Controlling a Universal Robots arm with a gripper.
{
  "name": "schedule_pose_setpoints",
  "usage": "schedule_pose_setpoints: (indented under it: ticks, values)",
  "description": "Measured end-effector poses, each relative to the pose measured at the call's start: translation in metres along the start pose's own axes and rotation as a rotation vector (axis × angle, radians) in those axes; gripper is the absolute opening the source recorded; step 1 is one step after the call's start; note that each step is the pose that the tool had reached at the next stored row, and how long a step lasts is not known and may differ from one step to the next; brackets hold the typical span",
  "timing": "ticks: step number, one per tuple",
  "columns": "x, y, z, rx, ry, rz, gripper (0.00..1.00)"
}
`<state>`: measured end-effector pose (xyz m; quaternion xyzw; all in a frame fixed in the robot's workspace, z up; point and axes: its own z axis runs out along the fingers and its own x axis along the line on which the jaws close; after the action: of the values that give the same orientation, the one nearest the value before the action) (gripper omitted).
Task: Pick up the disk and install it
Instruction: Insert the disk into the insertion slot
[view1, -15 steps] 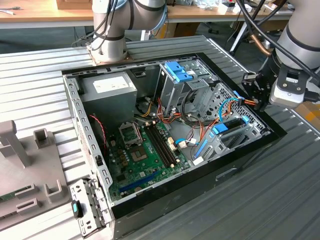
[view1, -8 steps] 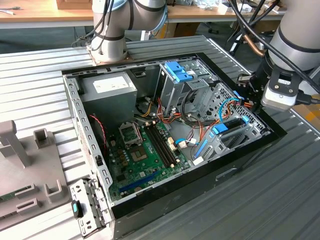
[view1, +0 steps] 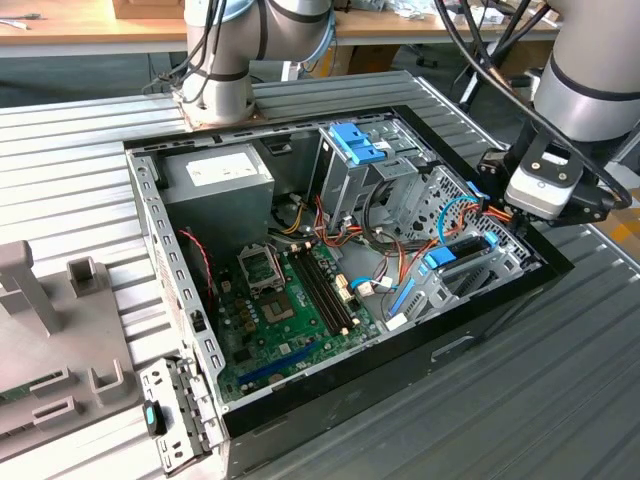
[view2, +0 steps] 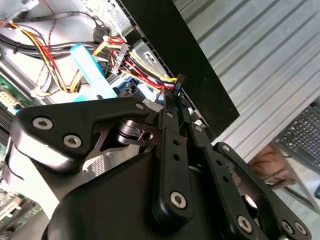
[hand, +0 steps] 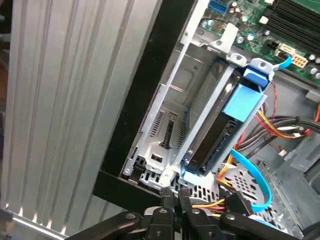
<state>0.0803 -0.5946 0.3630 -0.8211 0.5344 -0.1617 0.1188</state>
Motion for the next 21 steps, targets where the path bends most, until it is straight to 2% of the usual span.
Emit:
schedule_pose_setpoints:
  ticks: [1,2,4,7,8,9,10,13,14,15,16,17,18,19,21]
  values:
    - [-0.0006,0.0012,-0.0006,0.0013,-0.0081,0.015,0.16]
    - [-0.0009,0.0019,-0.0007,0.0009,-0.0096,0.029,0.16]
    - [-0.0024,0.0054,-0.0025,-0.0003,-0.0059,0.054,0.16]
    - [-0.0063,0.0139,-0.0066,0.0019,-0.0158,0.072,0.16]
    - [-0.0074,0.0163,-0.0073,0.0001,-0.0183,0.085,0.16]
    - [-0.0074,0.0166,-0.0073,-0.0039,-0.0132,0.100,0.16]
    - [-0.0076,0.0171,-0.0075,-0.0084,-0.0129,0.112,0.16]
    - [-0.0083,0.0185,-0.0083,-0.0212,-0.0204,0.143,0.16]
    - [-0.0082,0.0186,-0.0083,-0.0203,-0.0233,0.145,0.16]
    - [-0.0083,0.0186,-0.0083,-0.0125,-0.0492,0.157,0.16]
    - [-0.0083,0.0186,-0.0084,-0.0058,-0.0721,0.169,0.16]
    - [-0.0085,0.0187,-0.0083,-0.0044,-0.0745,0.178,0.16]
    - [-0.0084,0.0188,-0.0081,-0.0068,-0.0620,0.208,0.16]
    - [-0.0084,0.0188,-0.0079,-0.0086,-0.0527,0.231,0.16]
    - [-0.0088,0.0198,-0.0079,-0.0111,-0.0392,0.265,0.16]
